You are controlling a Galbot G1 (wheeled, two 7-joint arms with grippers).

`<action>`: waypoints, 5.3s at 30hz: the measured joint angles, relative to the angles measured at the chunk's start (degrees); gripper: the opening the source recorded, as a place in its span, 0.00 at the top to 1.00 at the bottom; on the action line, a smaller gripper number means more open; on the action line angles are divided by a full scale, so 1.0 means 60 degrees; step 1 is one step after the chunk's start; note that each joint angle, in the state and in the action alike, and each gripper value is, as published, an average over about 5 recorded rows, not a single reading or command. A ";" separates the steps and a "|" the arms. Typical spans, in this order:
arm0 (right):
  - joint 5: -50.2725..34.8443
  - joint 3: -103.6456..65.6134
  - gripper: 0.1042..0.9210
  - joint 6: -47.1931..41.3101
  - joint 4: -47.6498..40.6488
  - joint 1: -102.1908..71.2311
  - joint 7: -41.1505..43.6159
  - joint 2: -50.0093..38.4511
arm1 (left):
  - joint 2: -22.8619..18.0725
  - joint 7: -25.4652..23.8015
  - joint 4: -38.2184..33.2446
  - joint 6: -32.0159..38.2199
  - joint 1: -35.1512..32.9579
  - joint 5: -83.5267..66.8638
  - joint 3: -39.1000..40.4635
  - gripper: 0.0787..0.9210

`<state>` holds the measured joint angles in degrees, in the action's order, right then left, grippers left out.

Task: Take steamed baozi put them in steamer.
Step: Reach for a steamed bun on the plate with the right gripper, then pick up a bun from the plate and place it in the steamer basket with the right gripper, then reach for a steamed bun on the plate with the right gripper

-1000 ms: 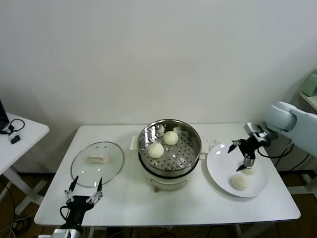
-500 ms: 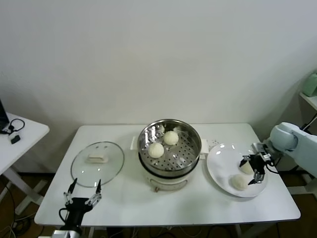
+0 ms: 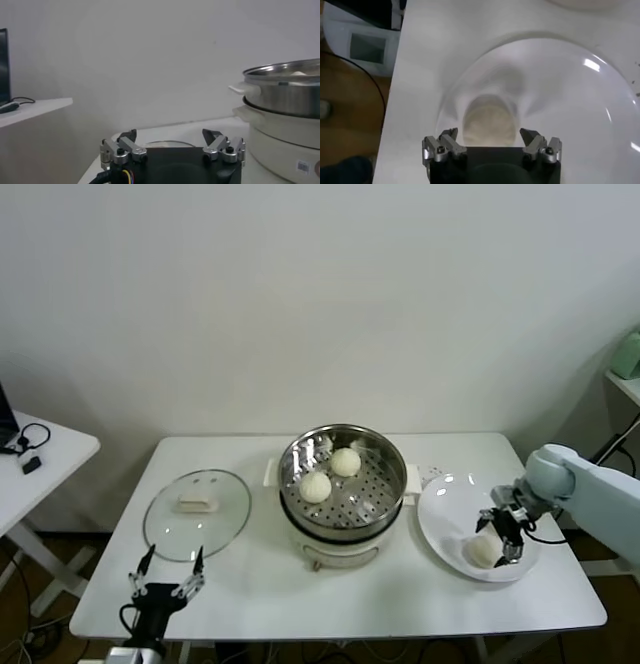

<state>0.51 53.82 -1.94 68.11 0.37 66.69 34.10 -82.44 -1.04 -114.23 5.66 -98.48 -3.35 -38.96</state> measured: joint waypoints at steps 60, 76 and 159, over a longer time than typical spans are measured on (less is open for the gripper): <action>0.2920 0.1874 0.29 0.4542 0.3719 0.6036 0.0648 0.2384 | -0.0201 0.0229 -0.0163 -0.0262 -0.0209 0.0011 0.0121 0.12; 0.3762 0.1728 0.30 0.4895 0.4077 0.4550 0.0584 0.3991 | -0.0258 0.0237 -0.0141 -0.0214 -0.0442 0.0013 0.0059 0.12; -0.2819 0.3091 0.12 0.0792 -0.0145 0.5973 0.0562 0.0867 | -0.0024 0.0196 -0.0076 -0.0340 0.0002 -0.0110 0.0329 0.12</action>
<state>-16.41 72.37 2.81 67.24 36.21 70.06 39.31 -82.58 0.14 -114.69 3.63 -98.47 -4.01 -36.98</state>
